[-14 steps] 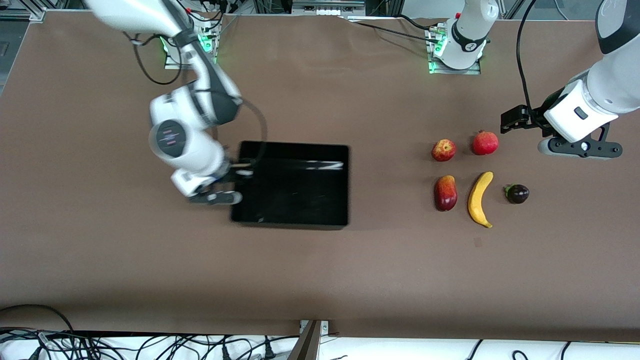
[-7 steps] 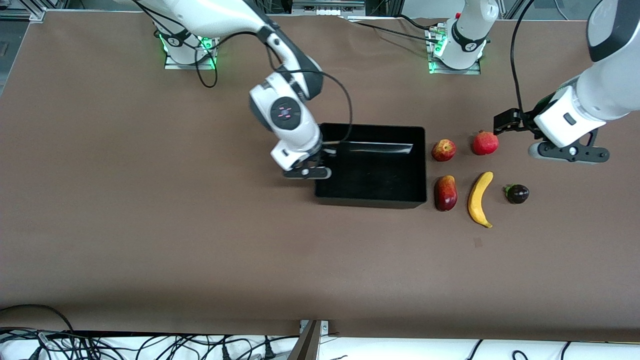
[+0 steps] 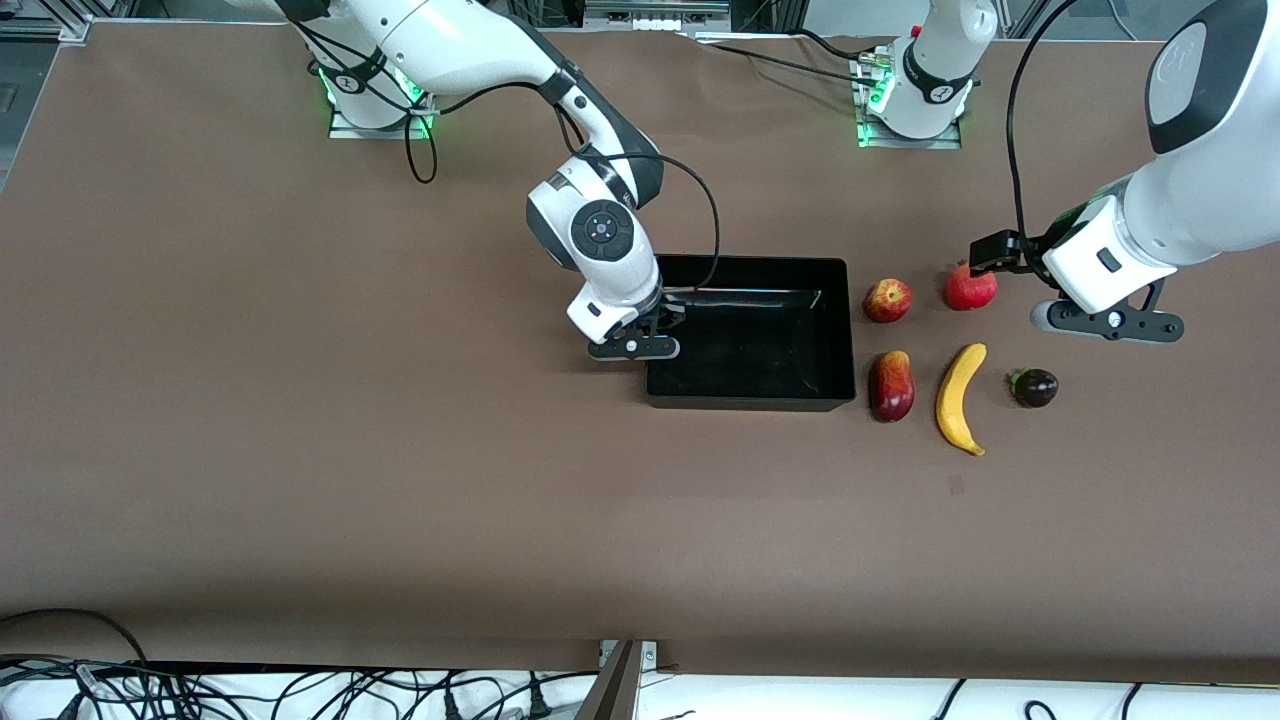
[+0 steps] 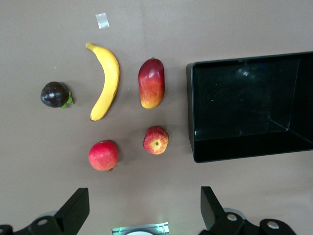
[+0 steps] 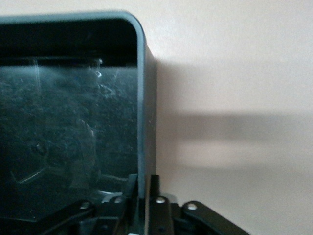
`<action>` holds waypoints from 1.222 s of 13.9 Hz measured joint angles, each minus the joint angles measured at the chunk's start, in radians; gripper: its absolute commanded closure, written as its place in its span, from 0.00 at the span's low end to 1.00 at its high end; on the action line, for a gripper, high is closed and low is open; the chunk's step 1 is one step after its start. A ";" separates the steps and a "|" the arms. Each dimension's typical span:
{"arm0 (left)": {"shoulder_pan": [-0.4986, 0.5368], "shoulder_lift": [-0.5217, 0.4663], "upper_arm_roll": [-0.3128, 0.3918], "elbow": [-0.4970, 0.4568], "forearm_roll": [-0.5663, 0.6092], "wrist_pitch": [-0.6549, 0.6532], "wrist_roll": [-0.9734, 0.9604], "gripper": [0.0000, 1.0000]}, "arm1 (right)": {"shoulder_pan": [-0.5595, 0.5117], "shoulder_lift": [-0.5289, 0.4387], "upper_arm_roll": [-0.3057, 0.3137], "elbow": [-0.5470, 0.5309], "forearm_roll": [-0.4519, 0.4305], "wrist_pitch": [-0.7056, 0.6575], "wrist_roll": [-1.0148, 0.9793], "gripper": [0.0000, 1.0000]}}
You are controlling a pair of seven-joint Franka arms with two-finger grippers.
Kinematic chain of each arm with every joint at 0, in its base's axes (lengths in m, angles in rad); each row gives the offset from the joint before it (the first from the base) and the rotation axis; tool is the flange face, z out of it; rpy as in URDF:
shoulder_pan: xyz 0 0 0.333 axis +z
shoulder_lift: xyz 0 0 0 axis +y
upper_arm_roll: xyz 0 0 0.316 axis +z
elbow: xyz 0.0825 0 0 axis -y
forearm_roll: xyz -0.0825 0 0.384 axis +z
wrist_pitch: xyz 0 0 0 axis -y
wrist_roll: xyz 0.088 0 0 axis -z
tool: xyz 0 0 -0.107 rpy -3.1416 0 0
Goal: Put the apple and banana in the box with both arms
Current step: 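Release the box and raise the right gripper while the left gripper reaches the apple, then lower the left gripper onto the red apple and close it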
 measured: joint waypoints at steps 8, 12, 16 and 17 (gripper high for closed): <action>-0.005 -0.011 -0.064 -0.417 0.072 0.440 0.004 0.00 | -0.131 -0.248 -0.128 0.057 0.002 -0.330 -0.187 0.00; -0.002 -0.018 -0.063 -0.759 0.102 0.883 0.006 0.00 | -0.230 -0.459 -0.232 0.051 0.048 -0.637 -0.436 0.00; -0.001 -0.008 -0.063 -0.881 0.103 1.019 0.005 0.00 | -0.237 -0.673 -0.393 -0.074 0.050 -0.748 -0.628 0.00; -0.001 -0.003 -0.063 -0.893 0.103 1.027 0.005 0.00 | -0.240 -0.724 -0.418 -0.125 0.048 -0.748 -0.652 0.00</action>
